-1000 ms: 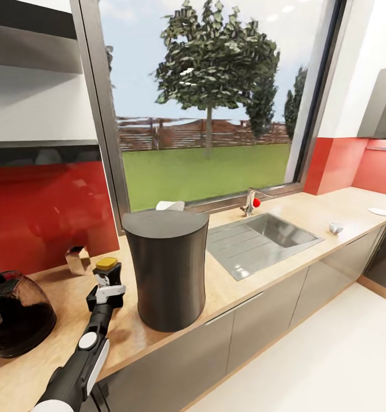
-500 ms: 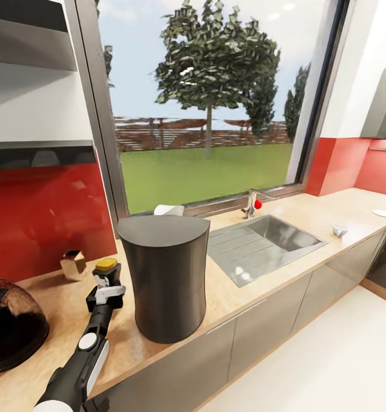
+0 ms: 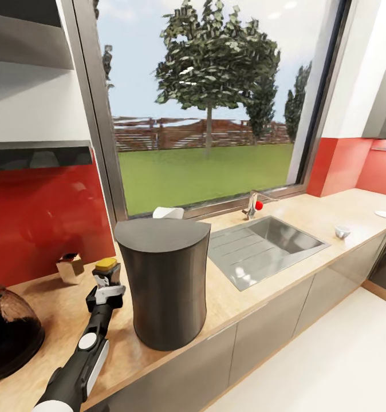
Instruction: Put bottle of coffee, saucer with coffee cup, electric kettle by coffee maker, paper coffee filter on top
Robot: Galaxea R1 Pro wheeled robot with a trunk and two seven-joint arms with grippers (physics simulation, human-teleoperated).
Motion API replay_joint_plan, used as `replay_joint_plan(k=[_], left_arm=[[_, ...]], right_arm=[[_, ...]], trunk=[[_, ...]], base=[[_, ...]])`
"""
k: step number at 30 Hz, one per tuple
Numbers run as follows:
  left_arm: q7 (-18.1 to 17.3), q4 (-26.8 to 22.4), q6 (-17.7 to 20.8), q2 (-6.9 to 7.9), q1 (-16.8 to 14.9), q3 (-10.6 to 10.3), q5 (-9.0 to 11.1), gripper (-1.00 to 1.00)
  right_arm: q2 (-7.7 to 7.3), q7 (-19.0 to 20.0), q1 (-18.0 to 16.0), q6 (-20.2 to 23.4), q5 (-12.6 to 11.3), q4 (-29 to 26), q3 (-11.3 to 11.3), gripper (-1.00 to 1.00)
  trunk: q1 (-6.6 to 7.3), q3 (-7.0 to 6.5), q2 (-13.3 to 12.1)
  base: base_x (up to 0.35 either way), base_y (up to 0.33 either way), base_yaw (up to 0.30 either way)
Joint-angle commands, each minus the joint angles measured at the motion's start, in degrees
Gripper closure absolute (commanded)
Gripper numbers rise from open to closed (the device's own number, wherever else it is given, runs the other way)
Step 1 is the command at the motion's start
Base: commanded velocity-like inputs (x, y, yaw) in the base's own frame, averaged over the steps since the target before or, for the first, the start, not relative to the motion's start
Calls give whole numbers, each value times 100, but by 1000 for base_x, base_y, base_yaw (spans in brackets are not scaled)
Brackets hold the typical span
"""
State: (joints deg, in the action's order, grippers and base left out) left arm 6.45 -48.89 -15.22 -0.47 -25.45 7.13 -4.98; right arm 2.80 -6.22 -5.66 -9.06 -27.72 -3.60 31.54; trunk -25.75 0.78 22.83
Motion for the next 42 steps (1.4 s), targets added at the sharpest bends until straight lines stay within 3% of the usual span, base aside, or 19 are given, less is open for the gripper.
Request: replay_joint_plan(k=[1, 8, 26, 33, 42], left_arm=[[23, -18, -14, -5, -4, 6, -46, 100], [-17, -30, -21, -6, -4, -16, -38, 100], [-41, 39, -68, 3, -4, -21, -71, 100], [-31, 55, -58, -17, -4, -28, -293, 100], [-43, 55, -75, -51, 4, -32, -310, 100]], right_arm=[[1, -19, -4, -16, -49, 6, 52, -100], [-7, -22, -5, -25, -49, 0, 38, -100], [-8, -28, -5, -25, -58, -1, 37, -100], [-8, -28, -5, -25, -58, -1, 37, -100], [-8, -28, -4, -25, -51, -1, 45, -100]], trunk=[[-3, 8, 9], [-3, 9, 9], [-398, 460, 731], [-552, 638, 1011], [-552, 648, 1011]], base=[[1, 0, 0], [0, 0, 0], [0, 0, 67], [0, 0, 88], [0, 0, 14]])
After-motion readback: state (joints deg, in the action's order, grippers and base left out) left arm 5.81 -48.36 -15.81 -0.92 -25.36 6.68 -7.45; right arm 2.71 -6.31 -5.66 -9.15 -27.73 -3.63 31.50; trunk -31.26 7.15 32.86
